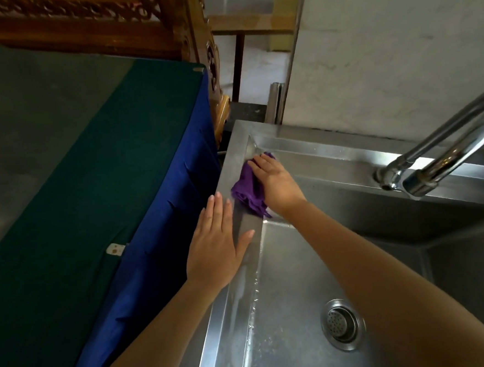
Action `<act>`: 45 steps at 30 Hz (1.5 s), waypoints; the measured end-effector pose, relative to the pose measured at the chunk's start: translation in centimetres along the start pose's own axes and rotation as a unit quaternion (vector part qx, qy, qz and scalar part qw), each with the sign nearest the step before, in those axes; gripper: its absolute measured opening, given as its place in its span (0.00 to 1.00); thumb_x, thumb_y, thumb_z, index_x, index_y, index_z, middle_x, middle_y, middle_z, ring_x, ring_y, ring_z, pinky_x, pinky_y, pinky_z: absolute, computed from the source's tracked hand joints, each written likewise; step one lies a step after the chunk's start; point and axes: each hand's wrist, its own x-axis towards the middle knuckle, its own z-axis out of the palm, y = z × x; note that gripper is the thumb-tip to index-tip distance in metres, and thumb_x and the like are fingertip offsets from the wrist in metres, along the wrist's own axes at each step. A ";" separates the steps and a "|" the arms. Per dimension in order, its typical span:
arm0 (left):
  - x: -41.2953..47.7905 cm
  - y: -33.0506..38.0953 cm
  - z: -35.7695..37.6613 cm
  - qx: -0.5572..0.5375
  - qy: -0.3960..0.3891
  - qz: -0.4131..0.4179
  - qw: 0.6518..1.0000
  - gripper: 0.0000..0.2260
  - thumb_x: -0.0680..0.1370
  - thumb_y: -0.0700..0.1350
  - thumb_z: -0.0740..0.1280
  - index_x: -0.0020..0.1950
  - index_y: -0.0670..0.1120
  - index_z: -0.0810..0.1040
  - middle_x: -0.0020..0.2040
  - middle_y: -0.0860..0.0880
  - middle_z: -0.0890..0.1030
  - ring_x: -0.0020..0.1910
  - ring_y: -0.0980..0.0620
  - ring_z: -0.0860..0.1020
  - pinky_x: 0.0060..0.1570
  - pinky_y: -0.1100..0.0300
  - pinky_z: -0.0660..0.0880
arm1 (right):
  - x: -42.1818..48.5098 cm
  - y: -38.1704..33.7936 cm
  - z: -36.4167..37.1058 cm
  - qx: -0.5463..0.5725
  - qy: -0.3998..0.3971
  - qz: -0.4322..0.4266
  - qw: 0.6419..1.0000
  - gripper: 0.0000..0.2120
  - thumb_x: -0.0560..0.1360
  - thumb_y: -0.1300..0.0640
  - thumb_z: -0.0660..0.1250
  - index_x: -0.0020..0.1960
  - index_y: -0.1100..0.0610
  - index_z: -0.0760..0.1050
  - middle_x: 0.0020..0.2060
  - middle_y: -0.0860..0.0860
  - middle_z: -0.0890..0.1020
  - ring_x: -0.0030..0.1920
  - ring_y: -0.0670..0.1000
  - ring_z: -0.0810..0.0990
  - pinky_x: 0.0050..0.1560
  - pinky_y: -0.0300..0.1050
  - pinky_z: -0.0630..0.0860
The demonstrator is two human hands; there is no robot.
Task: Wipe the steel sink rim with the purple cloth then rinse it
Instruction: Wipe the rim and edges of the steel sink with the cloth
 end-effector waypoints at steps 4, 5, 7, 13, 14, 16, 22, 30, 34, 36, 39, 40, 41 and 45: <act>-0.1 -0.1 0.1 -0.001 -0.006 0.002 1.000 0.37 0.76 0.66 0.35 0.75 0.41 0.47 0.77 0.42 0.51 0.76 0.47 0.47 0.75 0.54 0.45 | 2.3 1.2 -0.7 -0.018 0.008 0.031 0.999 0.29 0.76 0.60 0.64 0.74 0.55 0.59 0.75 0.54 0.60 0.76 0.54 0.53 0.76 0.48 0.49; -0.1 -0.1 0.1 -0.001 -0.007 0.004 1.000 0.37 0.76 0.66 0.34 0.75 0.41 0.47 0.77 0.42 0.51 0.76 0.47 0.46 0.74 0.54 0.45 | 2.4 1.4 -0.7 -0.011 0.010 0.035 0.999 0.28 0.75 0.60 0.64 0.74 0.55 0.60 0.74 0.54 0.61 0.76 0.54 0.55 0.76 0.48 0.50; 0.0 -0.1 0.1 0.002 -0.009 0.006 1.000 0.37 0.77 0.65 0.36 0.75 0.40 0.50 0.77 0.41 0.53 0.76 0.46 0.49 0.74 0.54 0.45 | 1.9 1.6 -0.6 0.007 0.022 0.052 0.998 0.27 0.75 0.60 0.65 0.73 0.56 0.63 0.73 0.54 0.64 0.75 0.54 0.57 0.76 0.47 0.51; 0.8 0.3 -0.6 -0.020 -0.009 0.010 1.000 0.39 0.74 0.65 0.29 0.75 0.41 0.49 0.77 0.42 0.52 0.76 0.47 0.48 0.73 0.54 0.43 | -0.9 3.8 -1.4 0.015 0.030 0.111 0.993 0.30 0.73 0.60 0.67 0.73 0.57 0.62 0.73 0.54 0.64 0.75 0.55 0.57 0.75 0.48 0.53; 1.3 0.3 -0.6 -0.027 -0.017 0.021 0.999 0.40 0.71 0.66 0.26 0.75 0.43 0.44 0.77 0.43 0.47 0.76 0.49 0.44 0.73 0.55 0.40 | -1.4 4.3 -1.6 0.015 0.033 0.117 0.992 0.29 0.73 0.61 0.67 0.72 0.57 0.62 0.73 0.54 0.64 0.75 0.55 0.57 0.75 0.48 0.54; 2.9 0.6 -0.5 -0.027 -0.032 0.042 0.998 0.39 0.68 0.67 0.23 0.73 0.45 0.37 0.77 0.44 0.43 0.75 0.51 0.38 0.72 0.56 0.36 | -2.2 5.0 -2.0 0.017 0.037 0.134 0.990 0.28 0.74 0.62 0.65 0.72 0.57 0.62 0.73 0.54 0.64 0.74 0.55 0.58 0.74 0.49 0.56; 6.9 1.4 -0.1 0.006 -0.047 0.038 0.998 0.33 0.77 0.63 0.39 0.76 0.43 0.40 0.77 0.44 0.41 0.76 0.50 0.38 0.74 0.54 0.37 | -4.3 7.4 -2.6 0.016 0.059 0.196 0.979 0.27 0.74 0.61 0.66 0.72 0.58 0.64 0.72 0.54 0.66 0.74 0.56 0.60 0.73 0.52 0.61; 10.0 2.3 0.3 0.019 -0.021 0.015 0.999 0.32 0.79 0.61 0.41 0.76 0.42 0.41 0.77 0.43 0.43 0.76 0.48 0.41 0.75 0.52 0.41 | -7.3 8.1 -2.1 0.031 0.140 0.318 0.937 0.28 0.77 0.64 0.59 0.75 0.56 0.55 0.76 0.54 0.56 0.76 0.55 0.50 0.74 0.51 0.54; 9.9 2.2 0.4 0.015 -0.014 0.014 1.000 0.33 0.78 0.62 0.39 0.75 0.42 0.39 0.77 0.43 0.43 0.76 0.49 0.41 0.75 0.53 0.40 | -7.1 8.1 -2.1 0.070 0.134 0.394 0.906 0.25 0.81 0.55 0.52 0.76 0.53 0.52 0.77 0.55 0.48 0.77 0.56 0.43 0.74 0.57 0.51; 9.9 2.1 0.5 0.006 -0.009 0.012 1.000 0.33 0.78 0.63 0.39 0.75 0.43 0.39 0.77 0.43 0.44 0.76 0.49 0.41 0.74 0.53 0.40 | -6.0 7.6 -2.2 0.084 0.131 0.414 0.897 0.27 0.80 0.47 0.50 0.76 0.55 0.52 0.77 0.57 0.48 0.76 0.59 0.43 0.73 0.58 0.50; 9.9 2.1 0.8 0.007 -0.004 0.012 1.000 0.34 0.76 0.65 0.36 0.74 0.43 0.39 0.77 0.43 0.44 0.76 0.49 0.41 0.74 0.53 0.40 | -4.8 7.5 -1.8 0.057 0.126 0.419 0.898 0.35 0.77 0.37 0.51 0.76 0.58 0.52 0.76 0.62 0.49 0.75 0.63 0.44 0.74 0.62 0.45; 9.9 2.1 0.8 0.006 -0.003 0.012 1.000 0.35 0.76 0.65 0.36 0.74 0.43 0.39 0.77 0.43 0.44 0.76 0.49 0.42 0.74 0.53 0.41 | -4.6 7.4 -1.7 0.051 0.123 0.418 0.899 0.38 0.75 0.35 0.51 0.76 0.58 0.51 0.75 0.63 0.49 0.75 0.63 0.44 0.74 0.63 0.44; 10.0 2.1 0.9 0.004 -0.002 0.012 1.000 0.35 0.76 0.65 0.35 0.75 0.43 0.40 0.77 0.43 0.45 0.76 0.49 0.42 0.74 0.53 0.41 | -4.4 7.5 -1.5 0.046 0.119 0.413 0.902 0.39 0.74 0.34 0.52 0.76 0.58 0.50 0.75 0.62 0.49 0.75 0.63 0.44 0.74 0.63 0.43; 10.0 2.1 0.9 0.001 0.004 0.010 1.000 0.35 0.76 0.65 0.36 0.75 0.42 0.42 0.77 0.42 0.46 0.76 0.49 0.43 0.75 0.53 0.42 | -3.8 6.7 -1.1 0.009 0.089 0.324 0.942 0.40 0.74 0.34 0.54 0.76 0.57 0.50 0.76 0.60 0.51 0.76 0.61 0.44 0.73 0.60 0.41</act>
